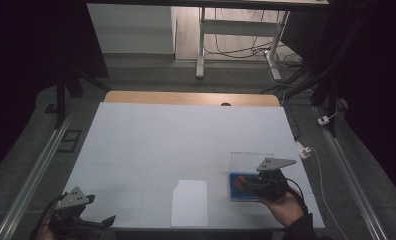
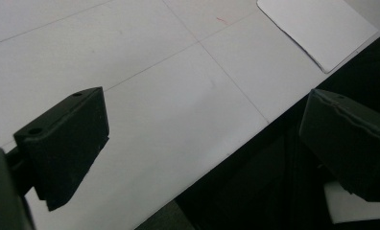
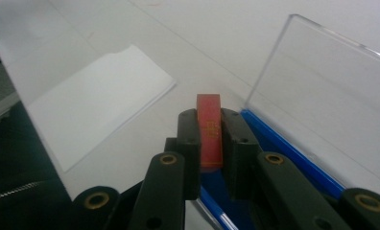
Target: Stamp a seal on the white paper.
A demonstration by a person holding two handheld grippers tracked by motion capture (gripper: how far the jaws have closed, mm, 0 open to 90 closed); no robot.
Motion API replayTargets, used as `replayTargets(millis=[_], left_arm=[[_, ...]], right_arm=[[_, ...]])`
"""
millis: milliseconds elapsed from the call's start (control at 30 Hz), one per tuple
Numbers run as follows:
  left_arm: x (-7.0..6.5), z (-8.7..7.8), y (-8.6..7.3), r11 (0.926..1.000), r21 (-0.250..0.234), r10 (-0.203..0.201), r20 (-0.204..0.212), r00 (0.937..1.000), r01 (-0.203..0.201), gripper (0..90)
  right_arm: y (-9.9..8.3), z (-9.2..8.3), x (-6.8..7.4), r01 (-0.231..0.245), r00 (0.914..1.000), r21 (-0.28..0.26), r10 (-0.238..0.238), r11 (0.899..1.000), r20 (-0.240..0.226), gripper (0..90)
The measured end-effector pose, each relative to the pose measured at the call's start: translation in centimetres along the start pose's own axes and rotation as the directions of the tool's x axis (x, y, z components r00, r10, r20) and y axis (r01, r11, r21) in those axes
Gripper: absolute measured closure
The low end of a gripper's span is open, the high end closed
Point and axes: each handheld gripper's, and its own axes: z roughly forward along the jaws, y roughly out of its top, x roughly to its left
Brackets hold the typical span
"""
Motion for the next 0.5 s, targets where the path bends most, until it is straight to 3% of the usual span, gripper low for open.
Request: replayTargets(millis=[500], left_arm=[[0.0, 0.0, 0.0, 1.0, 0.0, 0.0, 0.001, 1.0, 0.0, 3.3]], right_arm=[[0.9, 1.7, 2.1, 0.109, 0.993, 0.023, -0.108, 0.994, -0.047, 79.6]])
